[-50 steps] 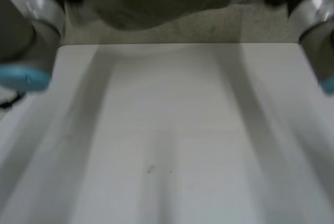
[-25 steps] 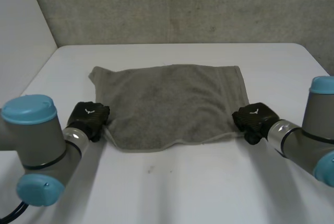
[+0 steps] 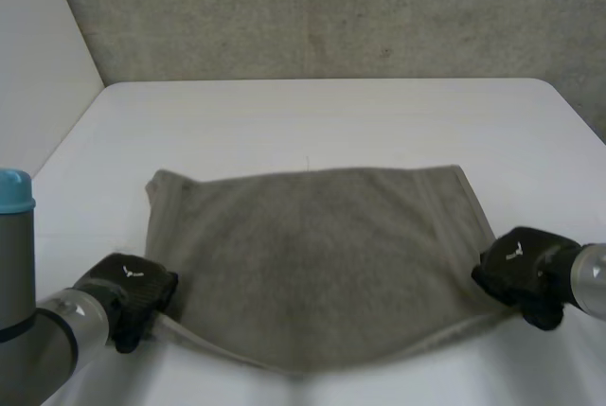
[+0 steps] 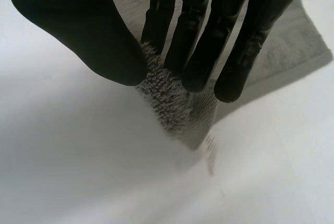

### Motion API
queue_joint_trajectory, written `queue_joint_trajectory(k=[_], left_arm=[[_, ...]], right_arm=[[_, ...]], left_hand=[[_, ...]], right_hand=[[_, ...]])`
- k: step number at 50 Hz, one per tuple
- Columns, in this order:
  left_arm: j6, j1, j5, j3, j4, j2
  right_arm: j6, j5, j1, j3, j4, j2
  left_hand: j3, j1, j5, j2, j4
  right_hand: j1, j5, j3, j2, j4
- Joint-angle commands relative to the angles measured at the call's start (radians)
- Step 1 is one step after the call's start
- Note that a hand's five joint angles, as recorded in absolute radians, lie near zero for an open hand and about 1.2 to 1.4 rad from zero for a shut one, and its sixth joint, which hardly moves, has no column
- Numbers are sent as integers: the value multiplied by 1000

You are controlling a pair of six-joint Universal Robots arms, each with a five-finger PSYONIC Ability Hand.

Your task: Fold the laundry

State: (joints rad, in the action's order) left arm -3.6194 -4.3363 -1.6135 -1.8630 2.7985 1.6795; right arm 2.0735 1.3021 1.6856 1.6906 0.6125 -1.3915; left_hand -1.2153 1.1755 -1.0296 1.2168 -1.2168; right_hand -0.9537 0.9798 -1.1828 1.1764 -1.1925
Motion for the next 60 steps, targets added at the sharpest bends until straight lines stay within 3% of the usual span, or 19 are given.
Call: queue_joint_trajectory(k=[1, 2, 4, 9, 13, 15, 20, 32, 38, 41, 45, 51, 55, 60], left_arm=[[-21, 32, -3, 149, 195, 93], [-21, 32, -3, 150, 196, 94], [-30, 33, -9, 281, 303, 257], [-108, 30, -63, 468, 322, 451], [-139, 30, -97, 574, 342, 554], [-156, 30, -114, 669, 398, 630], [-171, 30, -109, 751, 498, 693], [-197, 30, -79, 792, 581, 753], [-196, 30, -52, 935, 604, 758], [-182, 26, -48, 1098, 662, 741], [-104, 14, -60, 1246, 788, 637], [83, 4, -66, 1139, 829, 477], [85, 1, -60, 1026, 768, 451], [82, 0, -46, 823, 684, 448]], right_arm=[[113, 23, 51, -138, -144, 108], [114, 23, 51, -138, -145, 109], [213, 93, 124, -277, -264, 236], [221, 210, 180, -434, -400, 392], [223, 215, 190, -486, -525, 462], [229, 209, 198, -497, -681, 503], [218, 224, 216, -506, -838, 563], [220, 215, 220, -557, -856, 640], [218, 207, 220, -692, -861, 634], [237, 213, 218, -867, -889, 603], [333, 224, 207, -991, -1041, 490], [488, 233, 184, -847, -1159, 327], [493, 215, 161, -739, -1136, 298], [502, 109, 154, -559, -1011, 290]], left_hand=[[-181, 221, -192, 180, -179], [-181, 221, -192, 180, -179], [-181, 221, -192, 180, -179], [-181, 221, -192, 180, -179], [-181, 221, -192, 180, -179], [-181, 221, -192, 180, -179], [-181, 221, -192, 180, -179], [-181, 221, -192, 179, -179], [-181, 221, -192, 180, -179], [-181, 221, -192, 180, -179], [-181, 221, -192, 180, -179], [-181, 221, -192, 180, -179], [-181, 221, -192, 180, -179], [-181, 221, -192, 180, -179]], right_hand=[[-443, 242, -213, 220, -204], [-443, 242, -213, 220, -204], [-443, 242, -213, 220, -204], [-443, 242, -213, 220, -204], [-443, 242, -213, 220, -204], [-443, 242, -213, 220, -204], [-443, 242, -213, 220, -204], [-443, 242, -213, 220, -204], [-443, 242, -213, 220, -204], [-443, 242, -213, 220, -204], [-443, 242, -213, 220, -204], [-443, 242, -213, 220, -204], [-443, 242, -213, 220, -204], [-443, 242, -213, 220, -204]])
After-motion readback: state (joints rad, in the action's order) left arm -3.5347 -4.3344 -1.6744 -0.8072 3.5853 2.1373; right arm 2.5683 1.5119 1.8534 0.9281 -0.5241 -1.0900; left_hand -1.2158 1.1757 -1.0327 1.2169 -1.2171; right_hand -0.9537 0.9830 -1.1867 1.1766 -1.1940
